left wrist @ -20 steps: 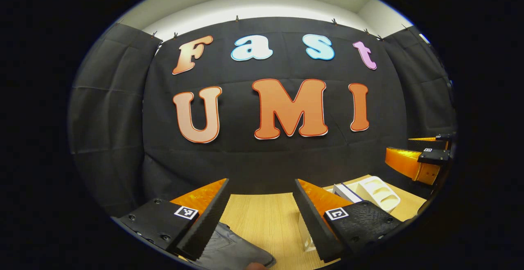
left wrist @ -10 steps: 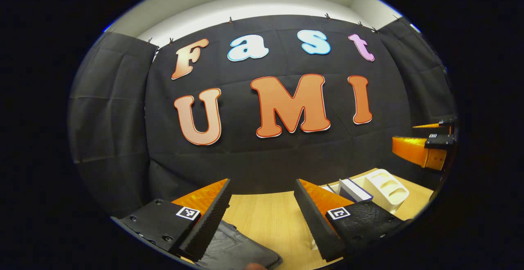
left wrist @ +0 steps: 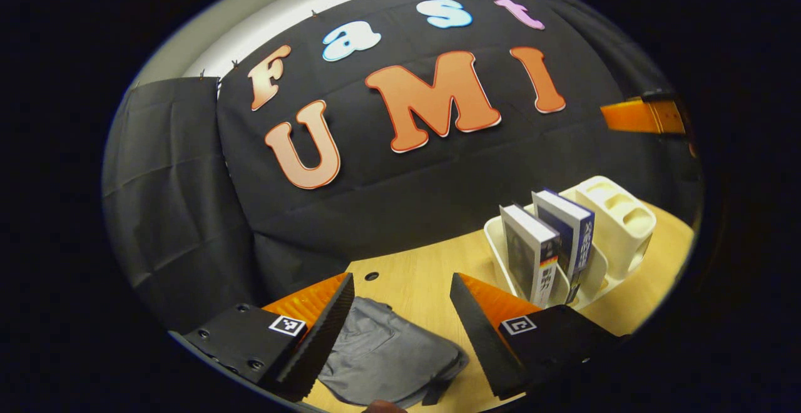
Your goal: Open the schoolbag, grab two books from the bookshelf and put them into the schoolbag.
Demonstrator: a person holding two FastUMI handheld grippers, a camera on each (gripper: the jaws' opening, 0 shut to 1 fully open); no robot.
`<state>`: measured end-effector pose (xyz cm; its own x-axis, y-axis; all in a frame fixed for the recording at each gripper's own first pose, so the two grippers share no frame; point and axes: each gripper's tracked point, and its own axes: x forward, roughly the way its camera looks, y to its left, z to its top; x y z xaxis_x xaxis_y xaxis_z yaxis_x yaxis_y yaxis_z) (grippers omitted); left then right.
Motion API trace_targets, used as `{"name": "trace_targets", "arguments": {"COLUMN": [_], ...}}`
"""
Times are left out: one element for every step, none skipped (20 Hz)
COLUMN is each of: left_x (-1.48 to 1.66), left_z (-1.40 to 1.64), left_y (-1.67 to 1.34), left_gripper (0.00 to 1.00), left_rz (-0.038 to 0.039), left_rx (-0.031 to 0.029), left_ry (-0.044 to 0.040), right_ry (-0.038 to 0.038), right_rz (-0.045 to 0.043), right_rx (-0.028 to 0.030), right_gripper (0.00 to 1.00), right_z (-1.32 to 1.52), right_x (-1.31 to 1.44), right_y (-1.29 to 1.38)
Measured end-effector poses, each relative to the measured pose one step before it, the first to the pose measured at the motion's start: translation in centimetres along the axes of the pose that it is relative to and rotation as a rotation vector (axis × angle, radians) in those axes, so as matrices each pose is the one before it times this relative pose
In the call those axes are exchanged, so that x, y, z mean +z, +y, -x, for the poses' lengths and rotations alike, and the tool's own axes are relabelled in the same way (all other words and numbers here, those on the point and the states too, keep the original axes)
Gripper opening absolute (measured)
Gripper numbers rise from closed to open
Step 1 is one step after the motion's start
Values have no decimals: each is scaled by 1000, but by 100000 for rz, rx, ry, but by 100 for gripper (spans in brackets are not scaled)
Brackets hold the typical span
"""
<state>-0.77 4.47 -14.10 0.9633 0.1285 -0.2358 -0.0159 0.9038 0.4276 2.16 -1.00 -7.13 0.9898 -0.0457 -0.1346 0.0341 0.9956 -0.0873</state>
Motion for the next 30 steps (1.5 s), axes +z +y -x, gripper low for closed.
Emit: {"name": "trace_targets", "arguments": {"left_x": [-925,-1194,-1123,-1187,-1087,-830,-1059,-1107,-1223,-1031,-689,-597,-423,-504,-292,-489,-550,-611,-510,-500,-457,-668,-628,-825,-534,-163,-247,-211,195,40], "left_z": [238,482,233,162,145,57,24,134,188,25,-99,102,-103,-95,-188,-201,-220,-416,-402,-261,-314,-440,-532,-352,-354,-439,-376,195,142,-401], "left_y": [-81,-123,-98,-322,-534,-379,-458,-541,-689,-525,-658,-535,-414,-379,-403,-304,-400,-247,-240,-26,-225,-223,-456,-469,-301,-49,83,543,506,766], "left_gripper": [98,97,97,98,97,97,97,97,97,97,97,97,97,97,97,97,96,97,96,97,96,96,96,95,95,95,94,94,94,93], "left_rz": [-3698,-3375,-2962,-3174,-3421,-3578,-3880,-3423,-2459,-1425,-1799,-1657,-1771,-1601,-1596,-1328,-1280,-1769,-1960,-1842,-1594,-1352,-1341,-534,-803,-648,-1160,-739,-401,-116], "left_rx": [1312,1213,1508,558,56,-141,-171,-165,-497,-599,-500,-207,-200,377,-159,155,-253,437,238,927,597,756,358,-768,106,322,1541,2321,2444,2544], "left_ry": [1303,1837,1112,1654,1652,1102,1716,1423,3486,1989,2310,1461,1180,909,988,1153,1253,1962,1552,1596,983,839,1880,1565,855,172,1105,-296,-1085,-818], "right_ry": [57,252,-158,204,170,280,364,207,194,657,894,1031,255,78,756,1080,1042,427,166,-450,-765,-550,-659,-289,-365,-305,343,525,1361,790], "right_rz": [661,401,402,302,137,26,-148,304,1309,1592,1332,618,153,146,665,447,100,-464,-449,-482,-324,-474,-243,-171,-93,-292,-361,-586,-537,-563], "right_rx": [28,363,463,294,586,74,612,461,-153,-352,-260,168,277,652,-28,-602,-692,-473,-864,-1229,-1740,-1450,-1523,-1690,-1536,-1266,-931,-1022,-91,-162], "right_gripper": [97,98,97,97,97,97,98,98,97,98,98,98,97,98,98,97,97,98,97,97,97,97,98,98,98,98,97,97,97,97], "right_z": [-47,-72,-39,-155,-19,-4,6,-19,-6,-25,-51,215,227,100,95,139,234,170,154,145,114,161,121,192,198,196,100,41,95,112], "right_x": [-223,-243,-137,-246,-163,-227,-183,-363,-347,-413,-432,-550,-294,-289,-480,-621,-391,-176,-98,-42,91,100,78,23,26,-24,-140,-227,-267,-263], "right_y": [-405,-354,-320,-260,-211,-255,-226,-92,-269,-395,-257,-211,-156,-70,-309,-573,-526,-494,-538,-674,-713,-693,-581,-626,-601,-526,-432,-414,-86,-83]}}
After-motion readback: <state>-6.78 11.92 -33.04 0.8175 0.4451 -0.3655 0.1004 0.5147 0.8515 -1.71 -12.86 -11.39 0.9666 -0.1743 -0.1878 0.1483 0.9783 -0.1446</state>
